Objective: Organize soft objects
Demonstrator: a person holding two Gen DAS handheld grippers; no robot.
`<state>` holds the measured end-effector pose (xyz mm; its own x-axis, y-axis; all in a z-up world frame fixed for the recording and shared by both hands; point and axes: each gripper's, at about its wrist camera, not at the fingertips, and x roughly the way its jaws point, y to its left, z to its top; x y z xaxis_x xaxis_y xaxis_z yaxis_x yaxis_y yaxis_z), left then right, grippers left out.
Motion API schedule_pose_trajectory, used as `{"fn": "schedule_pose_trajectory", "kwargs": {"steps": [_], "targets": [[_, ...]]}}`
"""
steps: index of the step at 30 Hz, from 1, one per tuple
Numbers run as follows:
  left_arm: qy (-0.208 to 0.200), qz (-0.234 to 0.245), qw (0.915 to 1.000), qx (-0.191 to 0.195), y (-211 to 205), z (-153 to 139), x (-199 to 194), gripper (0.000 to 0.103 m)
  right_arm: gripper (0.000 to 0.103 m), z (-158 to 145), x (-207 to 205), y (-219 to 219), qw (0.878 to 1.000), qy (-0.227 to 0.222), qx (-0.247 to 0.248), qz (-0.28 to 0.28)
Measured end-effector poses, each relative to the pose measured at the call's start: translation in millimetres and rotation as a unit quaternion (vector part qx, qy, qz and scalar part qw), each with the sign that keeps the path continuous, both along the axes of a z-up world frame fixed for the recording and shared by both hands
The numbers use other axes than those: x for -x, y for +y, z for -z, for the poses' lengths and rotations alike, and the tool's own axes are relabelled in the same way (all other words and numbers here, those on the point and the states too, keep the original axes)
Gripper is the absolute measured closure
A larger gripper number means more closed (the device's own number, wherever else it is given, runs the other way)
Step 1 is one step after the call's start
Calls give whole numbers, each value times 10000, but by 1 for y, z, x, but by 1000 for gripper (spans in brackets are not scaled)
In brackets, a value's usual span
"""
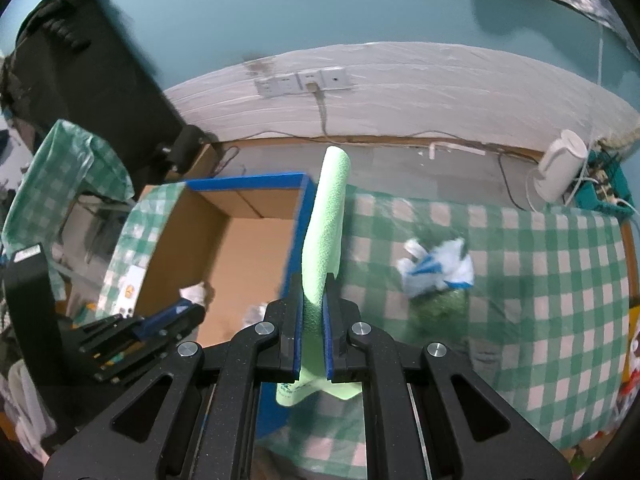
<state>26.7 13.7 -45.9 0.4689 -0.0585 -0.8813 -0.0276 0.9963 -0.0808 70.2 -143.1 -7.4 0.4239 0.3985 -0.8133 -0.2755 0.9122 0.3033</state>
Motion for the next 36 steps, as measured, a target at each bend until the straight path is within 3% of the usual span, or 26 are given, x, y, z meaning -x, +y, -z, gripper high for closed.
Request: {"fn": "schedule_pose_trajectory", "kwargs": {"steps": [13, 23, 26, 28, 30, 36], "targets": [[37, -452, 9990, -28, 57, 6, 12, 95, 95, 3, 5, 79, 9977, 37, 93, -672], [249, -651, 9975, -68, 79, 22, 12, 89, 95, 25, 3, 101, 9954, 391, 39, -873], [377, -747, 9964, -110, 83, 29, 11, 83, 87, 29, 1, 103, 9954, 460, 45, -843], [431, -787, 9959, -108, 85, 32, 11, 72, 75, 30, 2, 103, 9956, 464, 58, -816], [449, -832, 9954, -130, 87, 32, 10, 68, 64, 30, 2, 103, 9958, 454, 64, -792], [279, -823, 9961, -156, 86, 25, 11, 68, 58, 28, 2, 99, 9967, 374, 109, -707]]}}
